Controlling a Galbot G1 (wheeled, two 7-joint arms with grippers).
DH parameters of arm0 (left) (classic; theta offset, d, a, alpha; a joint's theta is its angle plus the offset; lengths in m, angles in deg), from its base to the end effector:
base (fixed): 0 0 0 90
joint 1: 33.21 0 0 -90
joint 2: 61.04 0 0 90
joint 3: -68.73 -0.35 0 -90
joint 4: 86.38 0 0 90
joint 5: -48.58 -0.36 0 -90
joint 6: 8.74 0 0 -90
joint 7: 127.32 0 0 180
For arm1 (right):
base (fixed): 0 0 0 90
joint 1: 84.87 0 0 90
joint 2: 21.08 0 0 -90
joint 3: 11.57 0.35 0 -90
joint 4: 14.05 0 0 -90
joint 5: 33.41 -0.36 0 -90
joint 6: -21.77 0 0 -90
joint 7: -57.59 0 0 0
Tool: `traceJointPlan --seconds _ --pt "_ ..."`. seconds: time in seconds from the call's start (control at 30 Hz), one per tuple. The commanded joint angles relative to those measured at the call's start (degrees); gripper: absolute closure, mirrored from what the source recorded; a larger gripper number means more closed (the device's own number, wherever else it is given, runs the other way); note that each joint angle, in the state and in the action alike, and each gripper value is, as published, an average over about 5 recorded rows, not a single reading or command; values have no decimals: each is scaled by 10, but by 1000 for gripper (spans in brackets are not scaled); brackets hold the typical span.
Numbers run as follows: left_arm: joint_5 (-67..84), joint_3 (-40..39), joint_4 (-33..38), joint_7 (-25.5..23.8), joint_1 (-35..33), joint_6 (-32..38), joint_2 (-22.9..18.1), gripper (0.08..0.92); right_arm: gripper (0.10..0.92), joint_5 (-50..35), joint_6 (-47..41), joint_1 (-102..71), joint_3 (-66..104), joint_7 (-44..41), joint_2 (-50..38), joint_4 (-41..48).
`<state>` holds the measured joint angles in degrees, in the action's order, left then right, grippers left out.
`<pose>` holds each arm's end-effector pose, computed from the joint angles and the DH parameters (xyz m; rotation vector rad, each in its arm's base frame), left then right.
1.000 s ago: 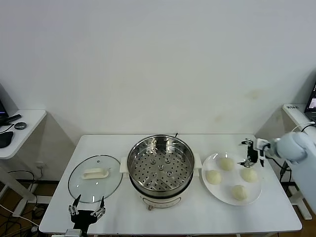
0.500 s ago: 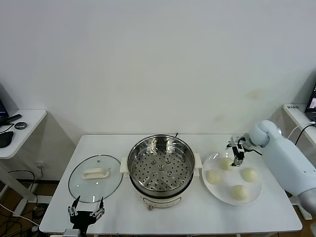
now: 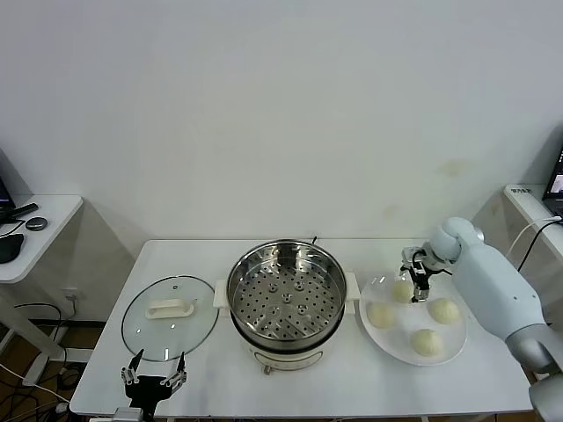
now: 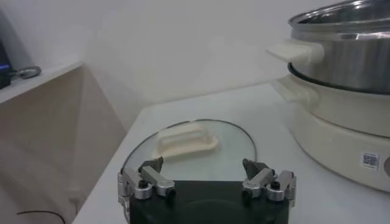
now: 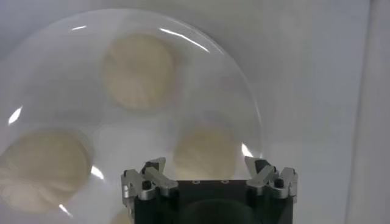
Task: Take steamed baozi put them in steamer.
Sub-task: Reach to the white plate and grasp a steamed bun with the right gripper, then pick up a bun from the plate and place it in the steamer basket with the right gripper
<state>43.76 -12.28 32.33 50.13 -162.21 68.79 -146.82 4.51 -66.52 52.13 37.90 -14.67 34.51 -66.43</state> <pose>0.1335 0.0622 -0.3307 0.0884 -2.7263 -0.2975 0.5682 -0.1691 -0.2335 1.2116 -1.3413 1.4206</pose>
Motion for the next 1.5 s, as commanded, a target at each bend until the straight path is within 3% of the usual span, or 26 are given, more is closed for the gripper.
traceJointPlan --seconds 0.03,0.67,0.77,1.0,1.17,1.33,1.5 --pt "1 0 0 -1 0 -1 0 177 203 34 14 1 9 11 24 32" --pt "1 -1 -1 -3 3 -2 0 177 204 46 19 -2 31 23 27 50" --pt "1 -2 -1 -3 3 -2 0 177 241 41 19 -2 32 25 26 50" --pt "-2 -5 -2 -3 4 -2 -1 177 425 15 18 2 30 17 11 32" --pt "-2 -6 0 0 4 -2 0 177 479 -60 6 46 -11 -5 -15 -16" --pt "-3 -7 4 9 1 -3 -7 177 490 -210 -6 167 -131 -28 -29 -73" --pt "-11 -16 7 19 -1 -2 -10 177 491 -377 78 338 -285 -43 25 -56"
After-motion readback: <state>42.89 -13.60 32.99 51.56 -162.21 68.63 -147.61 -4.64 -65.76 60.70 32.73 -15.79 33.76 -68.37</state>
